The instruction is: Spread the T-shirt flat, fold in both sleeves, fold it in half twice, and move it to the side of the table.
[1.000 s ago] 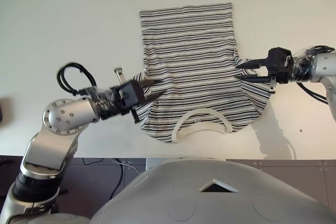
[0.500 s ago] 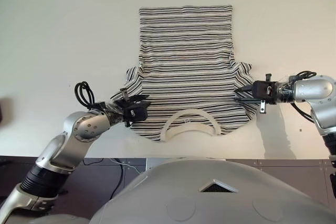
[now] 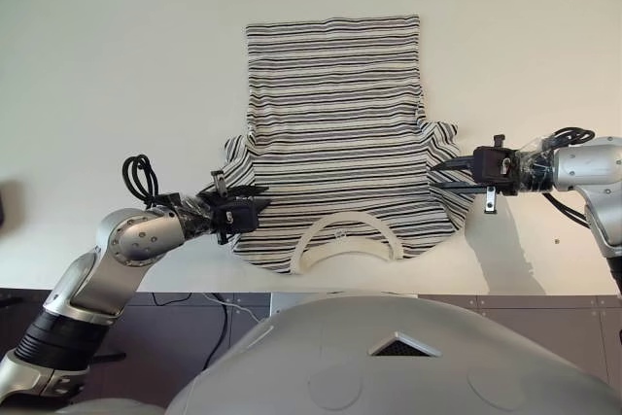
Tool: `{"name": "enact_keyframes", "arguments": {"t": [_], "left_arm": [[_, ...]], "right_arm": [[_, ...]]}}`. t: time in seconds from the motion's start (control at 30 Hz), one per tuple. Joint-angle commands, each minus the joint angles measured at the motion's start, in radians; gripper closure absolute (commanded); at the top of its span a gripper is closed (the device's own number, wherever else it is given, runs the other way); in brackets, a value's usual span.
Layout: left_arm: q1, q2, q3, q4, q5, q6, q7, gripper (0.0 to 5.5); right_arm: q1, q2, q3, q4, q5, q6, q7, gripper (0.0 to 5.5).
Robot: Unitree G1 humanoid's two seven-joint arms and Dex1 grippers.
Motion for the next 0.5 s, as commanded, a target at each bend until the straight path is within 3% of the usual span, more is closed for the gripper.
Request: {"name": "enact_keyframes", "arguments": {"t": [0.03, 0.2, 0.3, 0.5], "left_arm": [[-0.039, -0.024, 0.028, -0.012, -0.039, -0.016, -0.014, 4.44], [-0.107, -0.095, 0.062, -0.051, -0.148, 0.046, -0.012, 4.44], [-0.199, -0.141, 0.103, -0.092, -0.228, 0.154, -0.001, 4.44], [-0.328, -0.152, 0.176, -0.007, -0.255, 0.252, 0.006, 4.44]], "right_arm": [[-0.075, 0.023, -0.031, 0.016, 0.032, 0.044, -0.013, 4.3], [-0.269, 0.156, 0.016, 0.188, -0.015, 0.032, -0.069, 4.3], [-0.404, 0.26, 0.1, 0.374, -0.086, -0.04, -0.055, 4.3], [-0.585, 0.388, 0.162, 0.788, -0.198, -0.208, -0.082, 4.3]]}}
